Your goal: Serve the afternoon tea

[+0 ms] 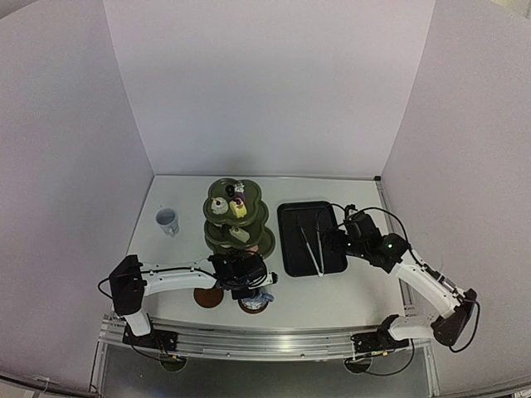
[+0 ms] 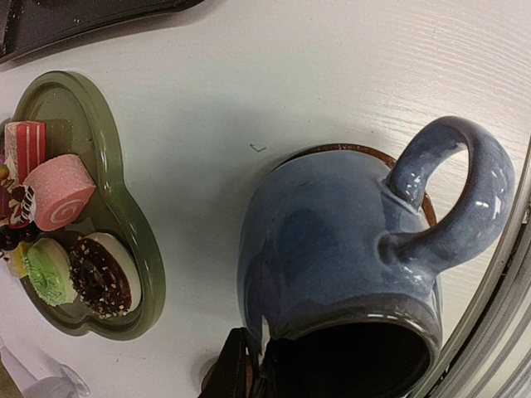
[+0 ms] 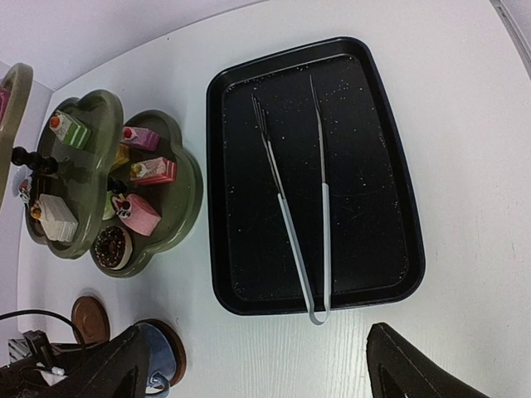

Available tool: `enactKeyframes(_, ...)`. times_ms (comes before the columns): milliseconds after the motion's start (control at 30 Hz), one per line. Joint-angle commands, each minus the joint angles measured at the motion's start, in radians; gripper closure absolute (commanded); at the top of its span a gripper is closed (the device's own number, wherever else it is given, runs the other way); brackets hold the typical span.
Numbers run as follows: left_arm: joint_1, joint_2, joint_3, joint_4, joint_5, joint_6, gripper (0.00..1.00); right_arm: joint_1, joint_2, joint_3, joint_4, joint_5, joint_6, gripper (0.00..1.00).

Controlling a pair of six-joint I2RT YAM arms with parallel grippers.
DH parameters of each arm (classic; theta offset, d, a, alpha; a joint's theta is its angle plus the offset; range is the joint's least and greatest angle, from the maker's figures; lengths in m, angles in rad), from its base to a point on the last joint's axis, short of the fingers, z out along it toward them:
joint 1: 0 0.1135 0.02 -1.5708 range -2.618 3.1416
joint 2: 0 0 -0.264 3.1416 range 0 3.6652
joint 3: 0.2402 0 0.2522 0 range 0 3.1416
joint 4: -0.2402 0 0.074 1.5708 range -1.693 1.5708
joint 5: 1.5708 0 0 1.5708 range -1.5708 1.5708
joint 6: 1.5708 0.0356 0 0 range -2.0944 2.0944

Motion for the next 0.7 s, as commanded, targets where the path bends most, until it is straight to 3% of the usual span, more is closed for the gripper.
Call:
enactKeyframes(0,0.000,-0.034,0.018,-0.027,-0.003,0.021,0.98,0.006,0.004,0.020,0.006,0.000,-0.003,0.12)
enactKeyframes(400,0.000,-0.044,0.003,-0.040,0.007,0.001,0.96,0.006,0.009,0.020,0.006,-0.004,-0.002,0.12)
enactKeyframes(533,0.000,-0.040,0.006,-0.027,0.008,0.003,0.88,0.006,0.012,0.025,0.006,-0.003,-0.005,0.12)
enactKeyframes(667,0.000,-0.037,0.011,-0.031,0.012,0.005,0.66,0.007,0.017,0.031,0.006,-0.006,-0.008,0.12)
